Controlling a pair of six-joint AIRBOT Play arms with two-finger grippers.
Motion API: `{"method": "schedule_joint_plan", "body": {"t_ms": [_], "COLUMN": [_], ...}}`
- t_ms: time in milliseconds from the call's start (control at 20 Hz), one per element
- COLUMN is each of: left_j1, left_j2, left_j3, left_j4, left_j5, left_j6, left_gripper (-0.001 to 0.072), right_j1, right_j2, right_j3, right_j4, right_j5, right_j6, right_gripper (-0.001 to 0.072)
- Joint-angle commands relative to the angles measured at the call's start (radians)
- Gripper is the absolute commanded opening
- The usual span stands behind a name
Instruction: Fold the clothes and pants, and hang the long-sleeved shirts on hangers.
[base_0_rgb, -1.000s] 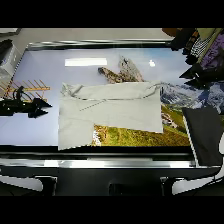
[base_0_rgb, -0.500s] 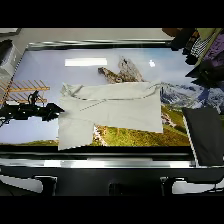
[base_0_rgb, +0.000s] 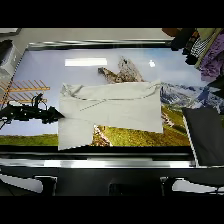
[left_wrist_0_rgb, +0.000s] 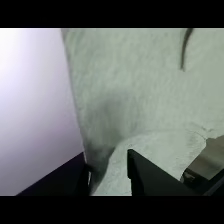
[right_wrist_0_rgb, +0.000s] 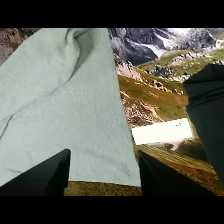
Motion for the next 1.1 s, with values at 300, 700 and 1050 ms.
{"method": "schedule_joint_plan", "body": {"t_ms": [300,700,1050], "left_j1": [0.012,0.012,0.012], "left_j2": [0.000,0.000,0.000], "left_j3": [0.001,0.001,0.001], "left_j4": [0.014,0.014,0.013], "left_j5": [0.010,0.022,0.040], "left_j6": [-0.011,-0.011,-0.011], "left_gripper": [0.0150,0.0203,0.0203], "right_j1": [0.045,0.129,0.153], "right_j2": [0.010,0.008,0.008], "right_j3": [-0.438,-0.682,-0.842], "right_j4": [0.063,-0.083,-0.001], "right_j5": [0.075,0.277,0.317], "right_j6": [-0.181,-0.233,-0.270], "right_gripper": [0.0351,0.0471,0.0480]}}
